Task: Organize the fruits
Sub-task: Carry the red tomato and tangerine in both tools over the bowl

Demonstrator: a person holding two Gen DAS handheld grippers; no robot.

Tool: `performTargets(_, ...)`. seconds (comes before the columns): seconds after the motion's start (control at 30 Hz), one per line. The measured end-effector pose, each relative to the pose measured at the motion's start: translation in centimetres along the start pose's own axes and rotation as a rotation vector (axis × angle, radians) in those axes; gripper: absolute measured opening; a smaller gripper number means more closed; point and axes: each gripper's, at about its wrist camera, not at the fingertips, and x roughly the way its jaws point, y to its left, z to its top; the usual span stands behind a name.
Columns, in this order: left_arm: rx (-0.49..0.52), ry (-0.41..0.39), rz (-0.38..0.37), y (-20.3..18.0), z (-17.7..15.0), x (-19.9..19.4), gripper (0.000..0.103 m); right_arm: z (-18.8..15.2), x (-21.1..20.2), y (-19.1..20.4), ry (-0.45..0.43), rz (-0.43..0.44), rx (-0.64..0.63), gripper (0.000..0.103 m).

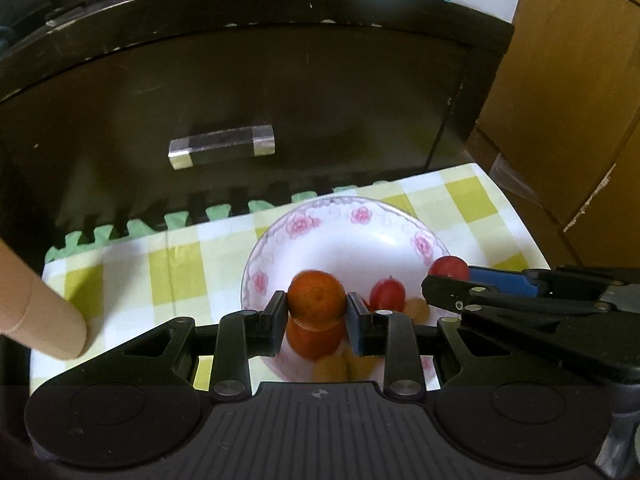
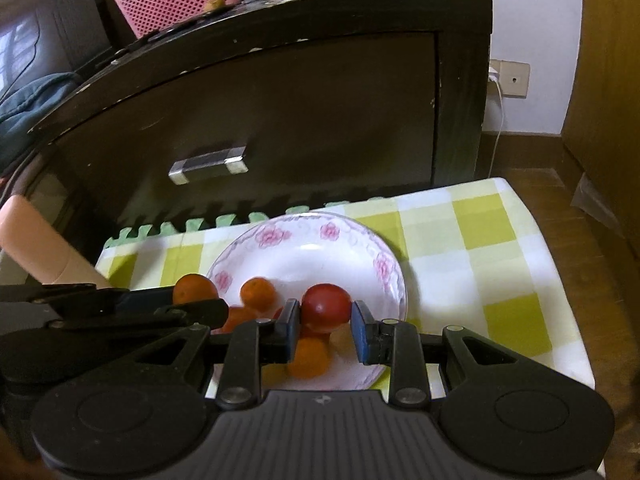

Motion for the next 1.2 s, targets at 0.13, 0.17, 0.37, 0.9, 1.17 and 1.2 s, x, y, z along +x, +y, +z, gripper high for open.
performTargets(0.13, -0.014, 0.006, -0.007, 0.2, 1.0, 1.1, 0.037, 1.1, 1.0, -0.3, -0.001, -0.008, -0.002, 0.028)
performTargets(0.17, -0.010, 0.007, -0.003, 0.1, 1.2, 1.4, 0.037, 1.2, 1.3, -0.4, 0.001, -0.008, -0.001, 0.028)
performTargets(0.37, -0.002, 0.027, 0.005, 0.0, 1.6, 3.3, 0.037, 1.8, 3.3, -1.2, 0.020, -0.007, 0.015, 0.028)
performTargets(0.9, -0.002, 0.048, 0.014, 0.7, 1.7, 5.6, 0.037, 1.7, 5.7, -1.6, 0.054, 0.009, 0.045, 0.028)
performTargets(1.17, -0.003, 0.057, 0.020, 0.7, 1.6, 6.2, 0.037, 1.4, 6.4, -1.5, 0.066, 0.007, 0.044, 0.028)
performTargets(1.2, -0.002, 0.057, 0.023, 0.7, 1.5, 6.2, 0.038, 1.4, 6.4, -1.5, 0.066, 0.008, 0.046, 0.028)
